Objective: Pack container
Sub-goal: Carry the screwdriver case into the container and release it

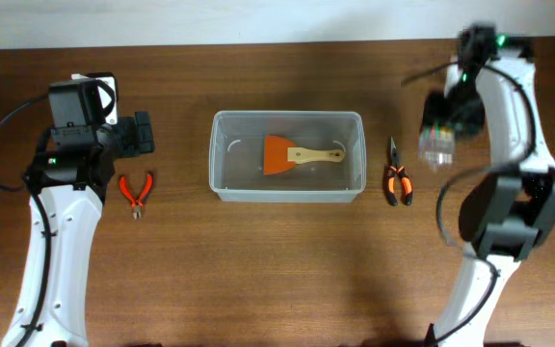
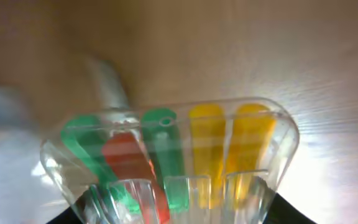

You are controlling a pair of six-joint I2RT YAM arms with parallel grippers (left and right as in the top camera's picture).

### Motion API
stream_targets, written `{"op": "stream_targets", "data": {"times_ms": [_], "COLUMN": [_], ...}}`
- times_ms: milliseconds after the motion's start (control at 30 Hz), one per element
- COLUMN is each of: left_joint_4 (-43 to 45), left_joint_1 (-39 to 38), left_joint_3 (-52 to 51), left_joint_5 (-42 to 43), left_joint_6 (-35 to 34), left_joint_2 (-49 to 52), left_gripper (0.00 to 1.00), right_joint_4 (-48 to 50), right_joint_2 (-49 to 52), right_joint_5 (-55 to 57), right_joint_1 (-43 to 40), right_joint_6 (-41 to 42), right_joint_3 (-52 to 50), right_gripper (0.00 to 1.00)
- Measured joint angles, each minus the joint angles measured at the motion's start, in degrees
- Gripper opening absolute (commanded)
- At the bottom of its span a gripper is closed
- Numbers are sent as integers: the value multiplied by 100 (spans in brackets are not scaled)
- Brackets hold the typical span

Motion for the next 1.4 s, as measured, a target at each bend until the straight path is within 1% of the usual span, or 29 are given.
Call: {"op": "stream_targets", "data": {"times_ms": [67, 167, 267, 367, 400, 433, 467, 500, 633, 733, 833, 1033, 1067, 1100, 1133, 1233, 1300, 1333, 1400], "left_joint_4": [0, 0, 0, 0, 0, 0, 0, 0, 0, 0, 0, -2, 0, -2, 0, -2, 0, 0, 0], "left_joint_1": [0, 0, 0, 0, 0, 0, 0, 0, 0, 0, 0, 0, 0, 0, 0, 0, 0, 0, 0], "left_joint_3": [0, 0, 0, 0, 0, 0, 0, 0, 0, 0, 0, 0, 0, 0, 0, 0, 0, 0, 0], "left_joint_5": [2, 2, 2, 2, 2, 2, 2, 2, 2, 0, 0, 2, 2, 2, 2, 2, 2, 0, 2], "left_joint_6": [0, 0, 0, 0, 0, 0, -2, 0, 0, -2, -2, 0, 0, 0, 0, 0, 0, 0, 0], "left_joint_2": [0, 0, 0, 0, 0, 0, 0, 0, 0, 0, 0, 0, 0, 0, 0, 0, 0, 0, 0], "left_gripper": [99, 99, 99, 99, 99, 99, 99, 99, 99, 99, 99, 99, 99, 99, 99, 99, 99, 99, 99], "right_joint_4": [-37, -35, -7, 4, 15, 26, 28, 81, 400, 553, 636, 811, 809, 811, 800, 745, 625, 590, 566], "right_joint_2": [-380, -922, -1196, -1141, -1051, -942, -807, -634, -162, 199, 455, 490, 490, 490, 492, 501, 501, 501, 501], "right_joint_5": [0, -9, -57, -94, -98, -111, -114, -105, -42, 48, 120, 160, 179, 201, 254, 459, 671, 748, 911], "right_joint_1": [350, 1139, 2013, 2682, 2892, 3064, 3215, 3366, 3587, 3585, 3486, 3268, 3228, 3195, 3141, 3088, 3093, 3104, 3136], "right_joint_6": [-70, -352, -774, -1248, -1475, -1711, -1937, -2221, -2962, -3493, -4068, -4962, -5075, -5134, -5246, -5370, -5407, -5412, -5366], "right_joint_3": [627, 1353, 1615, 1569, 1497, 1403, 1309, 1169, 699, 334, -31, -702, -826, -922, -1054, -1115, -1088, -1069, -973], "right_gripper": [37, 37, 36, 36, 32, 18, 14, 12, 13, 18, 20, 19, 22, 64, 68, 64, 65, 68, 71]}}
